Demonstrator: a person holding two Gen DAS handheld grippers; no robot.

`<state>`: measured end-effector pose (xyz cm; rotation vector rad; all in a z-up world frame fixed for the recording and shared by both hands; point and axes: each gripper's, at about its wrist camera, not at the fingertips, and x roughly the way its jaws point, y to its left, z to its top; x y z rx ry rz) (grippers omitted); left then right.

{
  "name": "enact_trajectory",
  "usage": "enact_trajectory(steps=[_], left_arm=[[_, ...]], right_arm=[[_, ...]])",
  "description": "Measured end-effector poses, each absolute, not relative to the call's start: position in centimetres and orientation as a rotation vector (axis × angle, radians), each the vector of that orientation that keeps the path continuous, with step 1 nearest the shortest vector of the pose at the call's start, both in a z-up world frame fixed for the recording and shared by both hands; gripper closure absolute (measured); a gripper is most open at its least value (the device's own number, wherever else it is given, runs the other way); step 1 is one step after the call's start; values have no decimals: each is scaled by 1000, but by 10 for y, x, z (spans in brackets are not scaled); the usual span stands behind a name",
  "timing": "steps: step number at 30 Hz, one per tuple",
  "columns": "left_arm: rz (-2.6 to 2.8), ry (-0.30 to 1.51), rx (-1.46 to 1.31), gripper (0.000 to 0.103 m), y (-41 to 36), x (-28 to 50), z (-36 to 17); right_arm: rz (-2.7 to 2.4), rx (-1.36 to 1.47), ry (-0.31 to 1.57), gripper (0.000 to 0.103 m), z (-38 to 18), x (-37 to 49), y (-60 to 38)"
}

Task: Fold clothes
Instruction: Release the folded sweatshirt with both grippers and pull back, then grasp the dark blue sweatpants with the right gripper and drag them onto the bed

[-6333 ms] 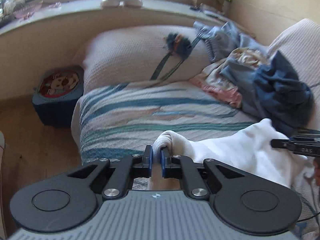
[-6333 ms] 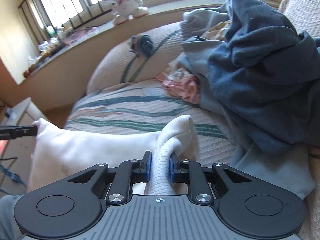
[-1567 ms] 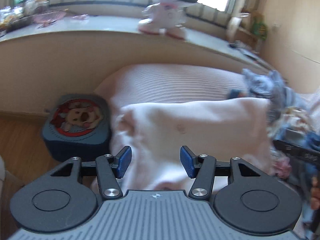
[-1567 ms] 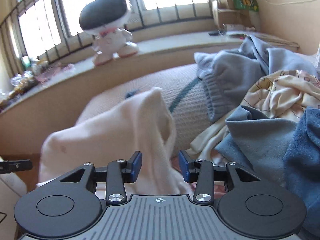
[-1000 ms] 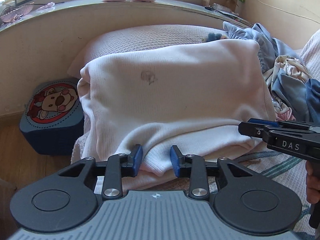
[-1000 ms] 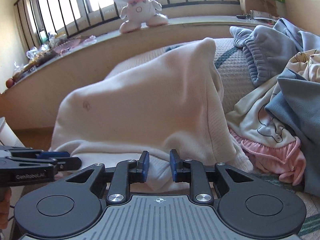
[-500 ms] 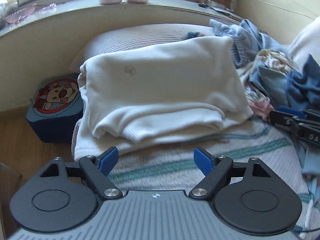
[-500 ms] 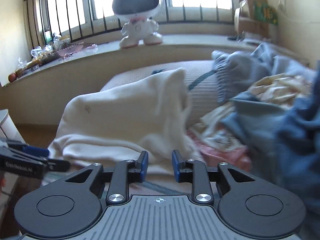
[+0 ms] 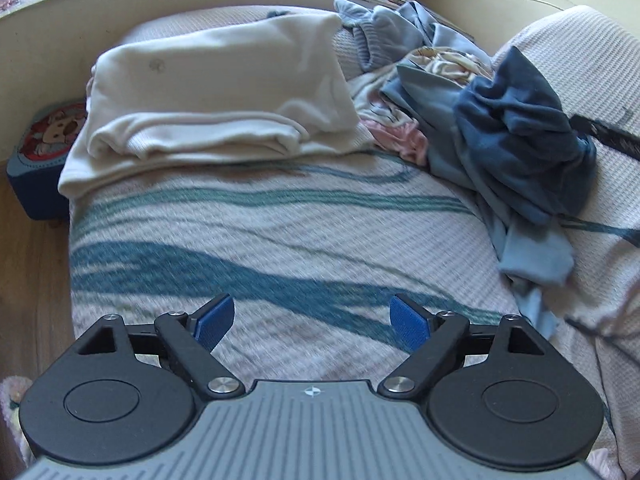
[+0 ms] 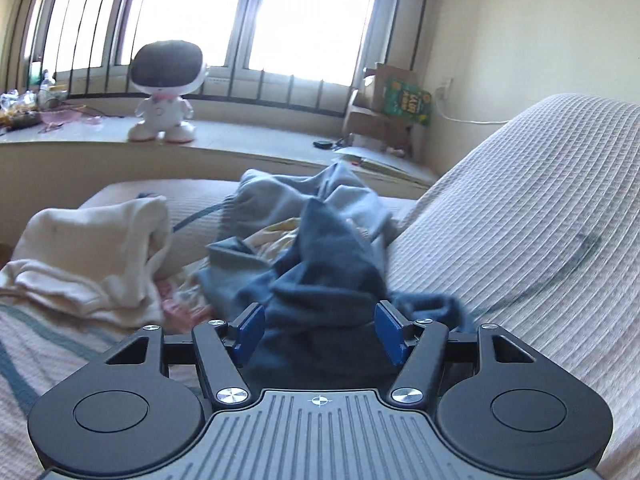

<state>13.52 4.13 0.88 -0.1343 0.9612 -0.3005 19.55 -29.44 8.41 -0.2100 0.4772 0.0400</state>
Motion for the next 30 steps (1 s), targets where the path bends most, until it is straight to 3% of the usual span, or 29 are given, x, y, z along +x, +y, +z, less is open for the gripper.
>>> enact_trajectory(steps=[8, 10, 12, 13, 25, 30], left_arm=[[-294, 1017, -153, 19, 45, 98, 4], [-278, 1022, -145, 19, 48, 92, 5], [-264, 1019, -153, 19, 51, 88, 8], [-259, 1014, -158, 19, 53, 86, 10], [-200, 923, -202, 19, 74, 56, 32], [-151, 899, -240, 19, 93, 39, 35]], right_arm=[[-8, -194, 551, 44, 43, 243, -307], [-16, -172, 554, 71, 32, 241, -305], [-20, -114, 549, 85, 24, 234, -307], [-23, -94, 539, 87, 22, 229, -307], [335, 152, 465, 90, 67, 126, -256], [592, 251, 568, 90, 48, 93, -200]])
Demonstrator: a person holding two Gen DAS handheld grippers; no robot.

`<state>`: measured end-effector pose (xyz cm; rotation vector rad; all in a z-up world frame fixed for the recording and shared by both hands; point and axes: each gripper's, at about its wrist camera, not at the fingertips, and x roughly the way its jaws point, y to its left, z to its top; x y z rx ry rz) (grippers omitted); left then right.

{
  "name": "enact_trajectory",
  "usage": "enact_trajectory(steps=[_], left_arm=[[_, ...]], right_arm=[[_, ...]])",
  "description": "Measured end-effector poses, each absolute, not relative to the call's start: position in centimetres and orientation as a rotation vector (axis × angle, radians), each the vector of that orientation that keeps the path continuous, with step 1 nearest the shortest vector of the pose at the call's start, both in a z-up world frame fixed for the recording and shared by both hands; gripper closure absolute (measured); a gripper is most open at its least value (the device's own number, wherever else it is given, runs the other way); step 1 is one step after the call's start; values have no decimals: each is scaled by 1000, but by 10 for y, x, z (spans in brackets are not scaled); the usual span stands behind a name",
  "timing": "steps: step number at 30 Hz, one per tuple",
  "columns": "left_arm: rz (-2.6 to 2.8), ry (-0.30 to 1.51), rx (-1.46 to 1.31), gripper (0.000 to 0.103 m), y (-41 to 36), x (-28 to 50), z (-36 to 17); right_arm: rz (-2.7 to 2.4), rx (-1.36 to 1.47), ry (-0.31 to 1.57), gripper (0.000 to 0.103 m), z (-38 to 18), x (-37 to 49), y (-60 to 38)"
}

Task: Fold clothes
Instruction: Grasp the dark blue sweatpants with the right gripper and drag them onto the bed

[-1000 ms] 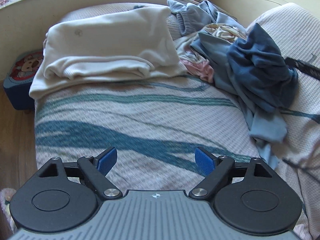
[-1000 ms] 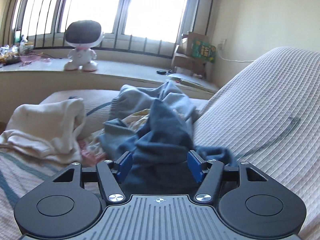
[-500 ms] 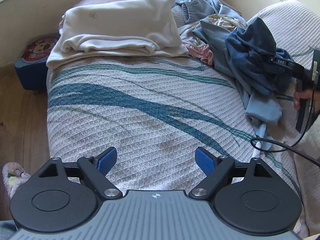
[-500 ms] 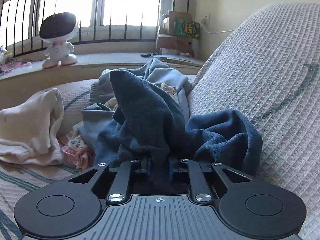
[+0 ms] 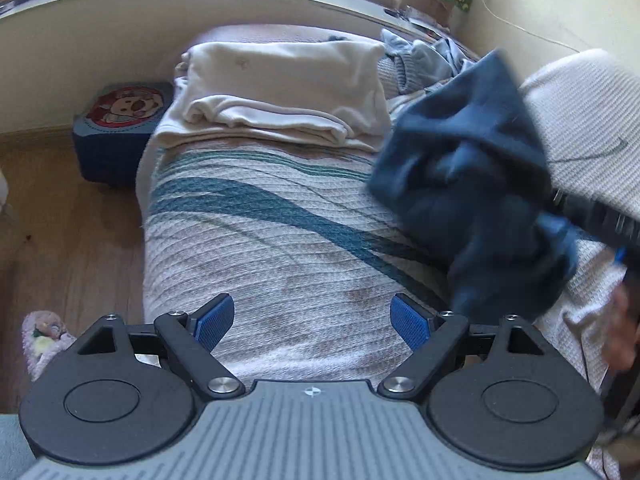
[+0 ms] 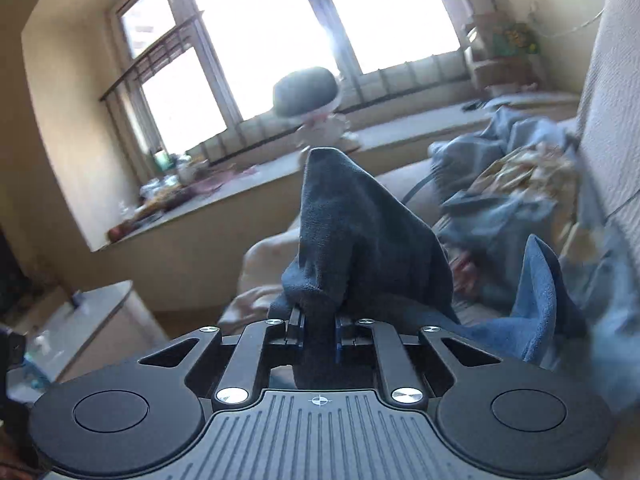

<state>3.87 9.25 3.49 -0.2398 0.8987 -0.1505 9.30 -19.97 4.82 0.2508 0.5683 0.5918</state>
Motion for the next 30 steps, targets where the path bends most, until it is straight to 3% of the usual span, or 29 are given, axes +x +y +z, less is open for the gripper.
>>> enact_trajectory(steps=[8, 21, 24, 30], left_arm=[[-97, 897, -310, 19, 120, 16, 30], [-137, 908, -299, 19, 109, 16, 23], [-143, 910, -292, 18, 107, 17, 23], [-156, 926, -279, 18, 102, 19, 20]], right_arm=[[772, 145, 781, 84, -4, 50, -137], [719, 210, 786, 80, 13, 33, -165], [690, 223, 776, 72, 19, 32, -171], [562, 260, 772, 71, 28, 36, -190]])
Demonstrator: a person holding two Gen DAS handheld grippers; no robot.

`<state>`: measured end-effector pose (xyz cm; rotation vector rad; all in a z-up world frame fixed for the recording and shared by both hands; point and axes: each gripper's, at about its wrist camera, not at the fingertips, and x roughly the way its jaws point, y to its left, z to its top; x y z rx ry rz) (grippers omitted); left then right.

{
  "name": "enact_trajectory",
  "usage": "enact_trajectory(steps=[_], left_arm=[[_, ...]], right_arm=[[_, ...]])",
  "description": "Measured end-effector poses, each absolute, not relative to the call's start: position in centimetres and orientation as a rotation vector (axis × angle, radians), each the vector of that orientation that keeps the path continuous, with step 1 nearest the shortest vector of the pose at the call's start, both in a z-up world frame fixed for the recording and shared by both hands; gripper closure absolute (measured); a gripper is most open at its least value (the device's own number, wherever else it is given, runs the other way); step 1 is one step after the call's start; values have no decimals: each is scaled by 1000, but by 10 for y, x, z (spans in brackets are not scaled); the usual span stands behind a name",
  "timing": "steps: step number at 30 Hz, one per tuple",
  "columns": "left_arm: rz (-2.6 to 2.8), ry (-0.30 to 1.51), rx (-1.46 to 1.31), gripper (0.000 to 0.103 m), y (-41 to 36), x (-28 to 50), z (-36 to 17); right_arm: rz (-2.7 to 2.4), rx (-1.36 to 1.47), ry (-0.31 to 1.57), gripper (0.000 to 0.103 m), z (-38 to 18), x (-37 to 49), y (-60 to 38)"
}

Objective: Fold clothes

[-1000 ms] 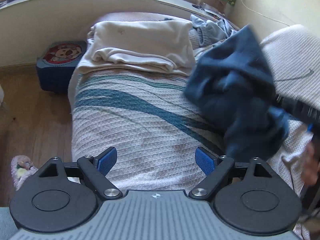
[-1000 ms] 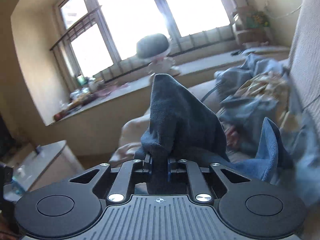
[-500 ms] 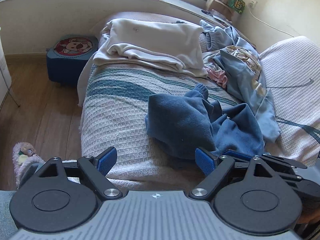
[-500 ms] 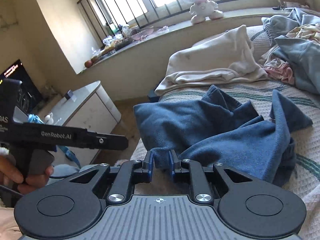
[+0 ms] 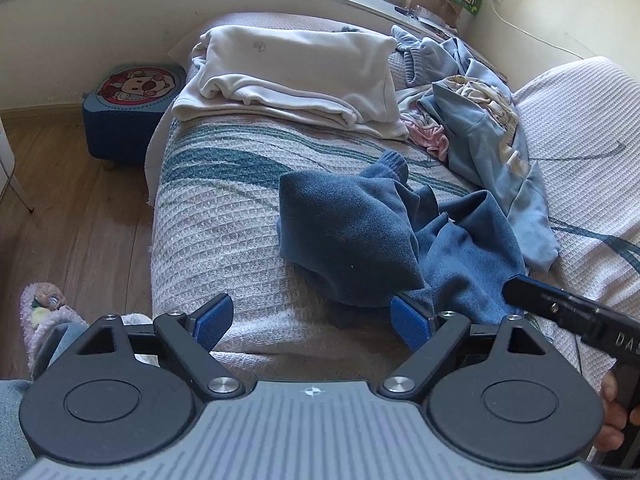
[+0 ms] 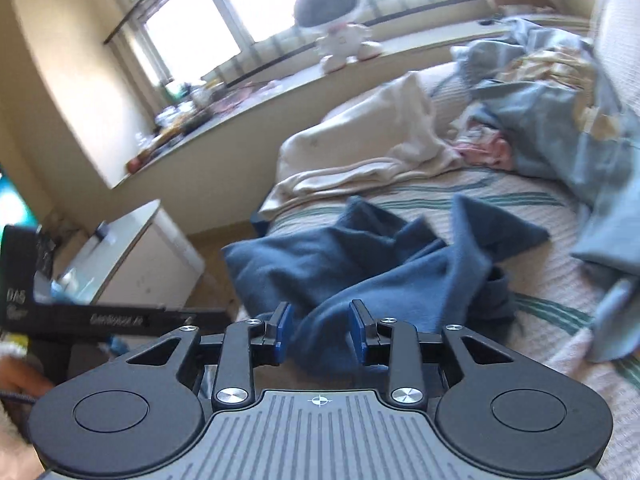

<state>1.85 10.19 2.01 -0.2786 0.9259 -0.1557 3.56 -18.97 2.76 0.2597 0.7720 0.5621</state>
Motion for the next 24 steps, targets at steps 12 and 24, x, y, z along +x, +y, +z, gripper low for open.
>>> enact_trajectory(steps=[12, 24], left_arm=[[-170, 926, -254, 18, 93, 27, 21], [-280, 862, -121, 18, 47, 95, 46]], right_arm=[[330, 280, 846, 65, 7, 46, -226], [269, 224, 762, 61, 27, 63, -250]])
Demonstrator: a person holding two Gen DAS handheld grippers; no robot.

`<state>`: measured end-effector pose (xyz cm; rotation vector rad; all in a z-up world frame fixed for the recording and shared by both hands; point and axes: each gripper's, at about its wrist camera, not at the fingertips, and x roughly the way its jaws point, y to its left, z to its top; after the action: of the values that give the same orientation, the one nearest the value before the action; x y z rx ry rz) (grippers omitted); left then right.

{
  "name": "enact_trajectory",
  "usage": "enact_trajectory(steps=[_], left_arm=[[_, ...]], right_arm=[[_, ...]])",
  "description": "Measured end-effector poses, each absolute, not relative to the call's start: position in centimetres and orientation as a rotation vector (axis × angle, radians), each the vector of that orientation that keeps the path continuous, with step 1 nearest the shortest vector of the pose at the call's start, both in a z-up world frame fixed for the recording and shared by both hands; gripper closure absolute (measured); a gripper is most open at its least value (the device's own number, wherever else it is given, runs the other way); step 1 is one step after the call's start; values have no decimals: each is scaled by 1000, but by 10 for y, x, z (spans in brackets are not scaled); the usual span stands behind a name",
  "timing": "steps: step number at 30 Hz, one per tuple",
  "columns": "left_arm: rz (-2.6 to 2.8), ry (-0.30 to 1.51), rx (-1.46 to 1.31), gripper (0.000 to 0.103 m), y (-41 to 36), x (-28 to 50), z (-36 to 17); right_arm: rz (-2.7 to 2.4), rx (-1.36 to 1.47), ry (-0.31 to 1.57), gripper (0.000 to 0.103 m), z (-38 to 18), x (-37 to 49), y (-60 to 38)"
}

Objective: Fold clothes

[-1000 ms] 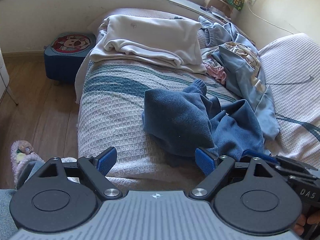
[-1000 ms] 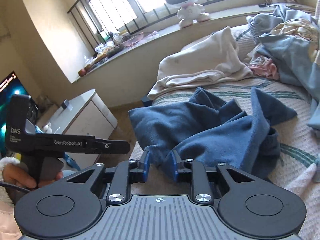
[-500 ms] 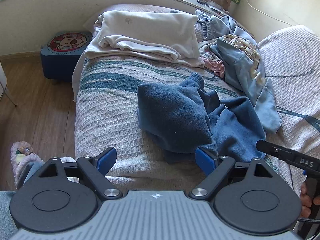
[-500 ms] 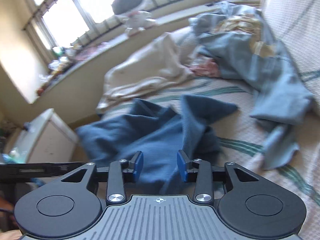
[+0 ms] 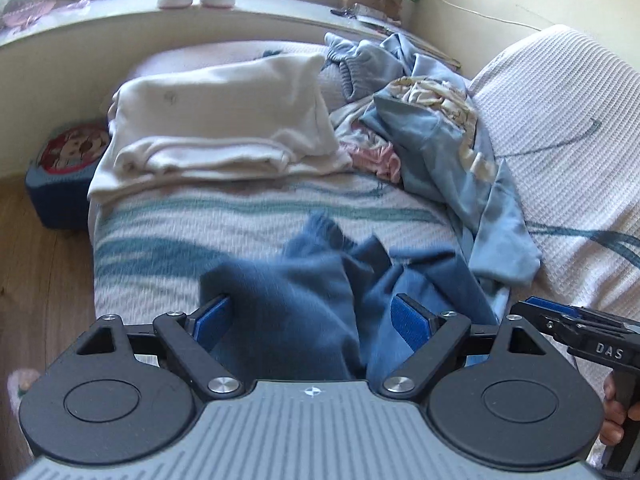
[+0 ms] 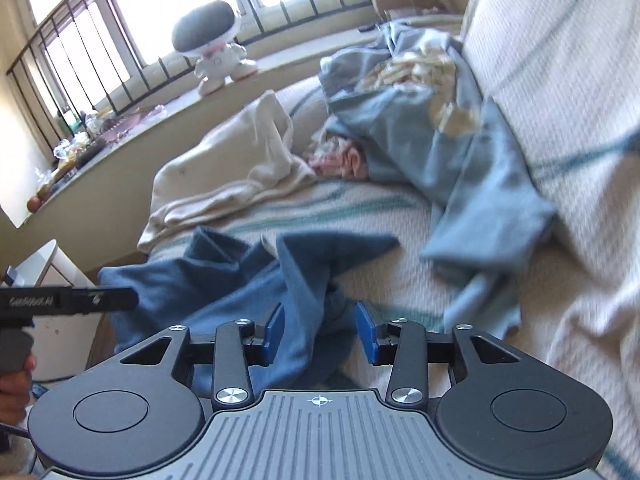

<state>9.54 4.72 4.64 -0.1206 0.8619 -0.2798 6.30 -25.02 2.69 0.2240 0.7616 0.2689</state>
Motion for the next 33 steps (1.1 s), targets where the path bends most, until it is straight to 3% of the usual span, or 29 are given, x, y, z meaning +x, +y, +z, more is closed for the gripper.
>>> enact_trajectory(steps=[7, 14, 15, 16, 17, 18, 19, 23, 33], left_arm=[[-229, 801, -18, 18, 42, 147, 63], [-337, 876, 37, 21, 17, 179, 25], [-345, 894, 37, 30, 14, 182, 17], [-349, 919, 24, 47, 13, 183, 7], [-354, 945, 9, 56, 12, 185, -3], [-360, 978, -24, 69, 14, 186, -11], [-362, 993, -65, 81, 18, 185, -16], [-347, 979, -166, 93, 34, 176, -17], [-184, 752, -225, 95, 94, 152, 52]], right_arm=[[413, 169, 682, 61, 44, 125, -208], [431, 12, 807, 61, -6, 197, -163], [414, -8, 827, 61, -15, 201, -161], [416, -13, 848, 70, -22, 199, -161], [441, -5, 868, 80, -26, 195, -163], [479, 4, 887, 99, -30, 188, -167], [497, -4, 898, 100, -31, 179, -170], [499, -21, 888, 101, -22, 141, -182], [572, 13, 892, 101, 49, 68, -219]])
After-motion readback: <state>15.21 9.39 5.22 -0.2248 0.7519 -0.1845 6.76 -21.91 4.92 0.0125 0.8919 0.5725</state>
